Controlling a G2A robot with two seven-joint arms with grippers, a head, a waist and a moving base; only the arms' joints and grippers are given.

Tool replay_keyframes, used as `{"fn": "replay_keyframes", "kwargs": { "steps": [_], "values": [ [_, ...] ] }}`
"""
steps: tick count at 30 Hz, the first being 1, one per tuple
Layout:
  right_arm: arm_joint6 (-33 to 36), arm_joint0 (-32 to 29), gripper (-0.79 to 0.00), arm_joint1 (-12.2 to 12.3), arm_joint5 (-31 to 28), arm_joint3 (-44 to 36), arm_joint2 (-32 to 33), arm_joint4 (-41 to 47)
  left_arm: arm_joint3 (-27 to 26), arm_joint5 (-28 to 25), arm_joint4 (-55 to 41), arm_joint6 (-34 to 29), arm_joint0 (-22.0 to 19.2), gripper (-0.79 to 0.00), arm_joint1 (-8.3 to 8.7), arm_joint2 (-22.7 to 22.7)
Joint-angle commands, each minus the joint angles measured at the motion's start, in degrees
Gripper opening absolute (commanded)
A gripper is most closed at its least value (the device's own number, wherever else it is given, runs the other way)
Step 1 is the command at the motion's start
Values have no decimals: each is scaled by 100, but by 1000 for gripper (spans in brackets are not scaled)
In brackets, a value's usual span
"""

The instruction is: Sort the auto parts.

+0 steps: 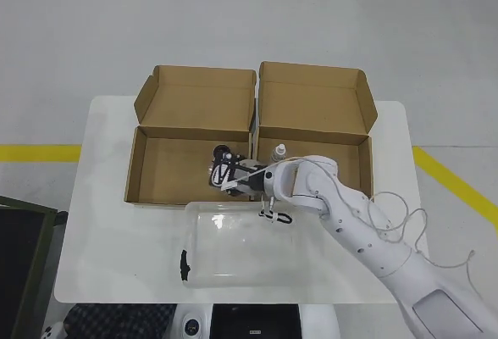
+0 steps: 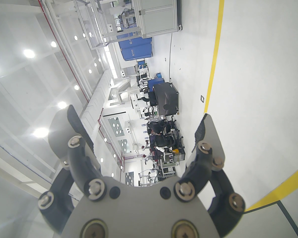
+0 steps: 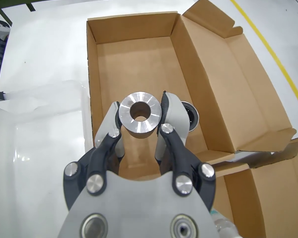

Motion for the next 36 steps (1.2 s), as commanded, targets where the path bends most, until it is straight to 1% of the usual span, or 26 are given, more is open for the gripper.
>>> {"fn": "replay_keyframes", "kwargs": {
  "steps": [1, 11, 18, 30, 31, 33, 36],
  "values": [
    [52, 102, -785, -50, -2, 110, -108, -36, 0, 0, 0, 0, 0, 0, 0, 0],
    [267, 490, -785, -297, -3, 764, -522, -122, 0, 0, 0, 0, 0, 0, 0, 0],
    [296, 648, -785, -441, 62, 1171, -682, -188, 0, 0, 0, 0, 0, 0, 0, 0],
    [339, 788, -785, -622, 12, 1547, -829, -303, 0, 0, 0, 0, 0, 0, 0, 0],
    [343, 789, -742, -634, 15, 1559, -835, -311, 0, 0, 0, 0, 0, 0, 0, 0],
    [359, 790, -708, -651, -1, 1584, -843, -319, 0, 0, 0, 0, 0, 0, 0, 0],
    [400, 796, -683, -677, -49, 1626, -853, -330, 0, 0, 0, 0, 0, 0, 0, 0]
  ]
}}
